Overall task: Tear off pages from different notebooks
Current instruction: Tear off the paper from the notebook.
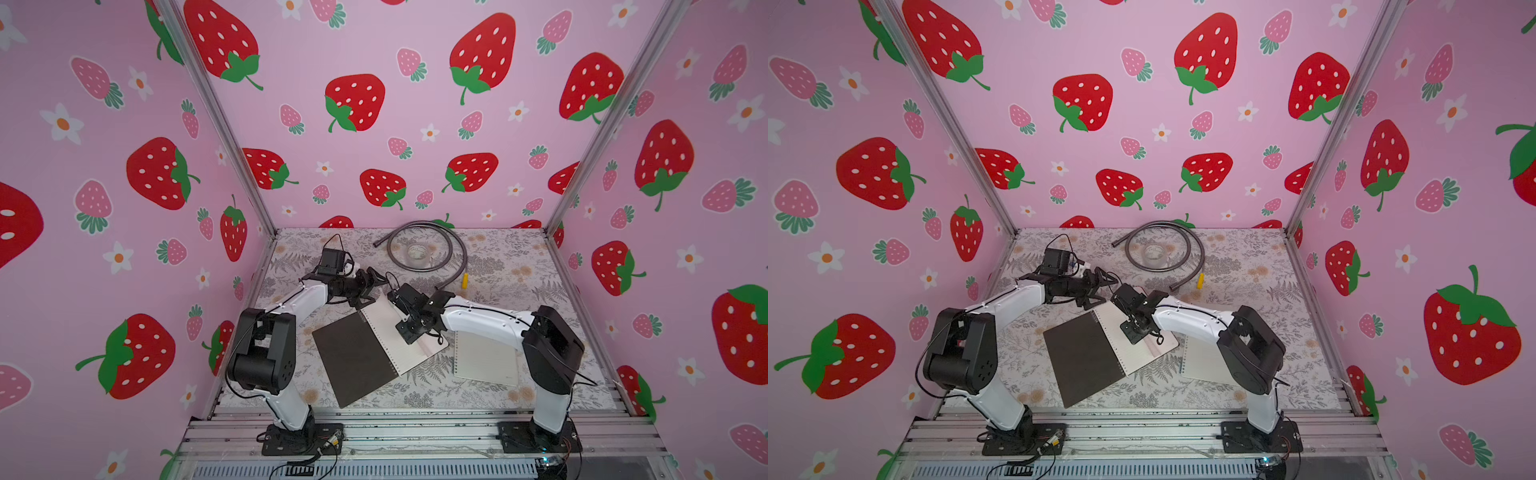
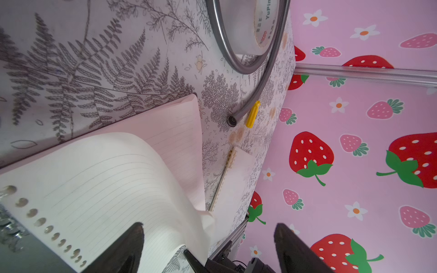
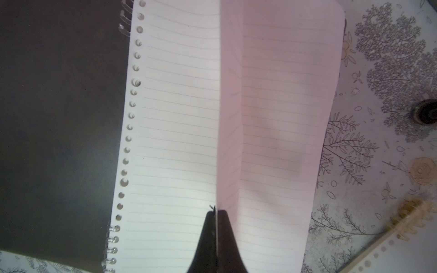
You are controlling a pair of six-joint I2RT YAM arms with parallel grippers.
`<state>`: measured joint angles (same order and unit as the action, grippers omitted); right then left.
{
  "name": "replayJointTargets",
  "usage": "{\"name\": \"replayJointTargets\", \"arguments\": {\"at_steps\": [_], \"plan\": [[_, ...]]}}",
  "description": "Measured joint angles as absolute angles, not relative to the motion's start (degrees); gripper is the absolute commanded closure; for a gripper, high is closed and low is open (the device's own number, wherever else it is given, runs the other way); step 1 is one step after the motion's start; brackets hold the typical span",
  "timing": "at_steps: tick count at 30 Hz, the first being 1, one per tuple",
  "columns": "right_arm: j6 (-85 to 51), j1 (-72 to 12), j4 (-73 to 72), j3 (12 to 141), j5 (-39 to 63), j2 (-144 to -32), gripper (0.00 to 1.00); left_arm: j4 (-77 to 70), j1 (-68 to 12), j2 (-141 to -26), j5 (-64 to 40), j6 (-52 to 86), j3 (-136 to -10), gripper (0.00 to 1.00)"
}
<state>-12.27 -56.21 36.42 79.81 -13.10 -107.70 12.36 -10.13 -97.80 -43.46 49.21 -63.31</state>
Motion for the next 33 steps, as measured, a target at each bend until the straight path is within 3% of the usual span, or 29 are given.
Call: {"name": "replayJointTargets", "arguments": {"at_steps": [2, 6, 13, 27, 33], "plan": [[-12.4, -56.2, 36.4, 79.8, -13.1, -107.7, 1.00, 12.8, -10.1, -97.8, -43.4, 49.0, -63.3, 0.22], [-12.5, -56.2, 36.4, 79.8, -13.1, -107.7, 1.00, 14.0, -10.1, -97.8, -42.9, 48.1, -63.3, 0.46], [-12.7, -56.2, 36.4, 79.8, -13.0, -107.7, 1.00, 14.9, -10.1, -97.9, -42.1, 47.7, -63.2, 0.47], [-12.9, -56.2, 36.4, 79.8, -13.0, -107.7, 1.00, 15.4, -10.1, -99.8, -41.9, 46.5, -63.2, 0.81], [-12.9, -56.2, 36.4, 79.8, -13.0, -107.7, 1.00, 16.2, -10.1, -99.8, -41.2, 46.3, -63.2, 0.82]]}}
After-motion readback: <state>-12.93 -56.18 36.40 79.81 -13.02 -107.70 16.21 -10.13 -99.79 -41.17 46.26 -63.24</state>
